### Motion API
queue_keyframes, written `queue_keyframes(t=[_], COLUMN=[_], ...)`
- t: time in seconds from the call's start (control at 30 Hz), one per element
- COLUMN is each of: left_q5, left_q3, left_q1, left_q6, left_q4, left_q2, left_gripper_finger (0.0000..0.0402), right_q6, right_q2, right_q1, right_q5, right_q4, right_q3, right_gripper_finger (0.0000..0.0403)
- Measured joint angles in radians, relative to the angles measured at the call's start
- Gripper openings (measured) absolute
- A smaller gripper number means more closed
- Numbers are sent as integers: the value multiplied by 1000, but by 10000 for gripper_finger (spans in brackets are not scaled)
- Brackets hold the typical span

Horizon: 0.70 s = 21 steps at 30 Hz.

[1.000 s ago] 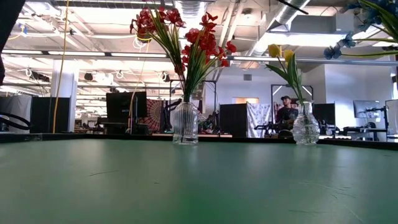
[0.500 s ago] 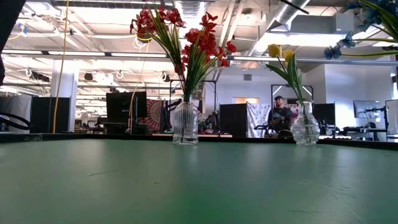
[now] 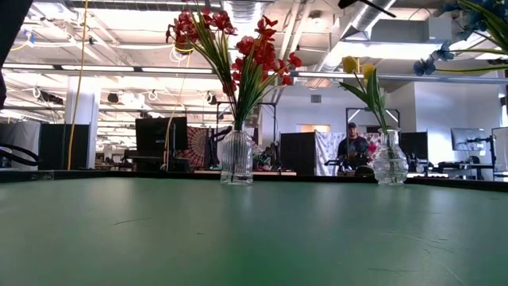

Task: Sort flowers into vase by color
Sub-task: Put the blue flowers into the yellow transparent vase

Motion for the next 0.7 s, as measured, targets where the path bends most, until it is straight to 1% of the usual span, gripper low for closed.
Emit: queue_keyframes(t=[0.1,0.2,0.5,0.57,0.63,0.7], left_q5=[0,0,-3,-17,-29,-36], left_q3=[0,0,0,0,0,0], left_q1=[0,0,0,0,0,-2], left_q6=[3,3,9,10,20,41], left_q4=[6,5,4,8,15,39], left_q2=[0,0,0,0,0,0], left_gripper_finger=[5,5,7,16,33,55], right_q6=[0,3,8,8,16,31], right_q2=[12,21,20,20,20,20], right_q1=[0,0,0,0,0,-1], right_q5=[0,0,0,-1,-6,-35], right_q4=[8,11,1,-12,-36,-58], right_q3=[0,0,0,0,0,0], right_gripper_finger=[163,149,60,43,43,43])
